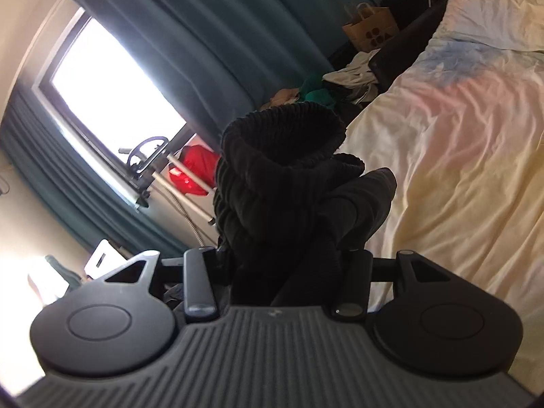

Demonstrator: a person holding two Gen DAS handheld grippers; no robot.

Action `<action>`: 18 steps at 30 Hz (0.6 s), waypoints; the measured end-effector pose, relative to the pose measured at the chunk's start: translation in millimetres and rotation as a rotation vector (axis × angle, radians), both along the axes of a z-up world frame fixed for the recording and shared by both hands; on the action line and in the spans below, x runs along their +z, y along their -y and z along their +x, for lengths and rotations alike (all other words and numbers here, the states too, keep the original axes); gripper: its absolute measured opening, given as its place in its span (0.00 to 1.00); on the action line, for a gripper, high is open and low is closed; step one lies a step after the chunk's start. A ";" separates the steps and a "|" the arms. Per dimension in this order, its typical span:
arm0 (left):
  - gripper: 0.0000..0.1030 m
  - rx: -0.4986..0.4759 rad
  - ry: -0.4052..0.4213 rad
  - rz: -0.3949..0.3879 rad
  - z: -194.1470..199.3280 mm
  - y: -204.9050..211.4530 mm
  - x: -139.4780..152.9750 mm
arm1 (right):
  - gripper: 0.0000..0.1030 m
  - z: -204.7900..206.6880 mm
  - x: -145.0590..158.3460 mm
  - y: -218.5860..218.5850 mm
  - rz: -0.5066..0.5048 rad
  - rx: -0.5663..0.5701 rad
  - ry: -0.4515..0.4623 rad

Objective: Fold clothes
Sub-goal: 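Lower the folded bundle onto the bed and open both grippers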

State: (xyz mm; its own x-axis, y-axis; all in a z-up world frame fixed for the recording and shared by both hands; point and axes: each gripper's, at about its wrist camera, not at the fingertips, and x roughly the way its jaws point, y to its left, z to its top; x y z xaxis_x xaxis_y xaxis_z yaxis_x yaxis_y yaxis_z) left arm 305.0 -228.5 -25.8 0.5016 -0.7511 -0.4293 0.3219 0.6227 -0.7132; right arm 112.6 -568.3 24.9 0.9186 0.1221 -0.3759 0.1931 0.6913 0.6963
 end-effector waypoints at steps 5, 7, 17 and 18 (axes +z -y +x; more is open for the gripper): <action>0.44 -0.048 -0.008 0.032 66.4 91.0 -23.9 | 0.49 55.9 -29.8 78.9 0.066 -0.086 -0.056; 0.44 -0.062 -0.009 0.050 86.1 121.0 -40.5 | 0.49 68.3 -48.2 100.0 0.089 -0.115 -0.077; 0.47 -0.256 0.026 0.159 98.0 150.9 -144.7 | 0.50 68.4 -157.1 137.5 0.184 -0.124 -0.208; 0.48 -0.264 0.036 0.159 93.9 146.9 -150.8 | 0.50 62.9 -163.9 135.2 0.177 -0.119 -0.212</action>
